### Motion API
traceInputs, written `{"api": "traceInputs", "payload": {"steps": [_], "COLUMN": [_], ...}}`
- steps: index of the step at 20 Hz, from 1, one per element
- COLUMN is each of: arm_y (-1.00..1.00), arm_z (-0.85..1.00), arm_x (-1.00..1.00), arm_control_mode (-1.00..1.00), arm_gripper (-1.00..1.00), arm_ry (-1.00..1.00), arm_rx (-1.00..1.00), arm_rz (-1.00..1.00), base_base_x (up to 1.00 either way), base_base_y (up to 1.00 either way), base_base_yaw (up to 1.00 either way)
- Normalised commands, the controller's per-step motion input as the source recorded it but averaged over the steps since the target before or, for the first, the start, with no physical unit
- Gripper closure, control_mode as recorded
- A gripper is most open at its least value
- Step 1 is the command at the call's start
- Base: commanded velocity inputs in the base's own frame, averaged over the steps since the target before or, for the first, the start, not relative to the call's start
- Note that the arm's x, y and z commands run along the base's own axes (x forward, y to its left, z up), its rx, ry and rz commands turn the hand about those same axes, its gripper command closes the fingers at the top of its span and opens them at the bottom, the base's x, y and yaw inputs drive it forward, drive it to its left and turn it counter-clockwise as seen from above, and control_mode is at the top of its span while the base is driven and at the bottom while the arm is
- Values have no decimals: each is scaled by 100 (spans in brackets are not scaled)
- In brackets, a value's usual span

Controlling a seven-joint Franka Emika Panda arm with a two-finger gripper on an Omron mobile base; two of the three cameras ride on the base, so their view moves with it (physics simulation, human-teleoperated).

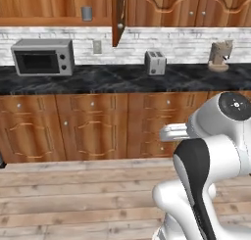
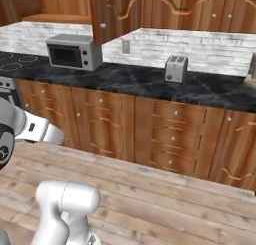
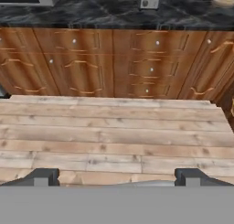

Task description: There is a bowl on the dining counter. Grab a lemon wedge from the fridge and place it in the bowl. Then get the liquor bottle and glass cup from the cabinet and place them next to the bowl.

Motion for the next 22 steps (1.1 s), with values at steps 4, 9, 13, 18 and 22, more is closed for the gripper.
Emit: {"api": "traceInputs", "payload": {"steps": [4, 9, 13, 18, 22], "arm_y": [0, 0, 0, 0, 0], "arm_z": [0, 0, 0, 0, 0], "arm_x": [0, 0, 0, 0, 0], "arm_control_mode": [100, 100, 100, 100, 100], "arm_gripper": [-100, -100, -100, -100, -100], "arm_ry": [0, 0, 0, 0, 0], "arm_rx": [0, 0, 0, 0, 0], "arm_rz": [0, 0, 0, 0, 0], "base_base_x": [67, 66, 81, 93, 100], "base_base_y": [48, 59, 72, 45, 31], "base_base_yaw": [11, 14, 7, 0, -11]}}
